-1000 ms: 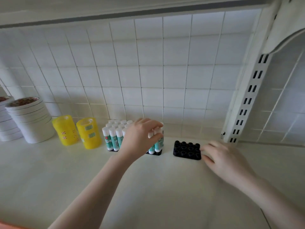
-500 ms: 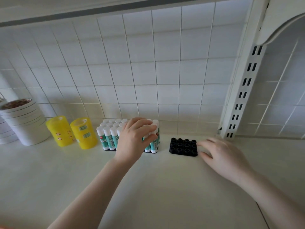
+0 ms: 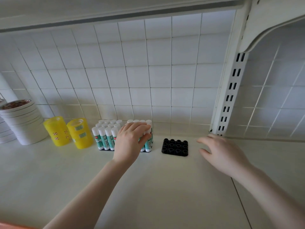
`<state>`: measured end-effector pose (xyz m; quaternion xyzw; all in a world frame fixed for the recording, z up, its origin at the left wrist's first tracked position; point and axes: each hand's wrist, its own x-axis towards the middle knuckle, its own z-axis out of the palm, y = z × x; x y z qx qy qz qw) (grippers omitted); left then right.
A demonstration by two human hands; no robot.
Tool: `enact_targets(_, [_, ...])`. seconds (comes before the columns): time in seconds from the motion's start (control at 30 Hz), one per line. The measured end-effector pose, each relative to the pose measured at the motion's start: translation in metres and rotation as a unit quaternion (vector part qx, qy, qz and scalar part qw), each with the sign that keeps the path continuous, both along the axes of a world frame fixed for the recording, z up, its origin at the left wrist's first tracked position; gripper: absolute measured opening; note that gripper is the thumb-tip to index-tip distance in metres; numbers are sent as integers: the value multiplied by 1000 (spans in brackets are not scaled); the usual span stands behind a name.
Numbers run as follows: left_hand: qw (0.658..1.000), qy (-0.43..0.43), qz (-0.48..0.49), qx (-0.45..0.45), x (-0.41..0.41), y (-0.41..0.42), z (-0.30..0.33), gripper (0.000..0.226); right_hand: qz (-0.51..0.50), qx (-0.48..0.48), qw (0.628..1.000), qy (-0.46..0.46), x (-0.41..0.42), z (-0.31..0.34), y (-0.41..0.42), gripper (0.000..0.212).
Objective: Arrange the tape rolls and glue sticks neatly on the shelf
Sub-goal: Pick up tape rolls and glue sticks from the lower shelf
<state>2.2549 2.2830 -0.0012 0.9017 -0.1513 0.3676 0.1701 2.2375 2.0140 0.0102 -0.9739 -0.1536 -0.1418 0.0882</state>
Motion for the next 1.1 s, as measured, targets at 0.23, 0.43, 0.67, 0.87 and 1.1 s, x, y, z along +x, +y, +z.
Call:
enact_targets(0.23, [999, 37, 28, 1, -14, -10, 10, 36, -20, 11, 1000, -11, -6, 25, -27, 31])
enact_targets(0.43, [995, 74, 61, 36, -56, -52, 14, 45, -93, -18, 995, -35, -50, 17, -90, 37])
enact_targets(0.67, [994, 101, -15, 22, -114, -133, 16, 45, -224, 23, 966, -127, -146, -18, -156, 38])
enact_targets(0.87, [985, 142, -93, -8, -147, -201, 12, 48, -282, 27, 941, -183, -211, -23, -207, 36])
enact_targets(1.1, [976, 150, -154, -19, -172, -301, 15, 45, -318, 45, 928, -190, -256, -26, -291, 33])
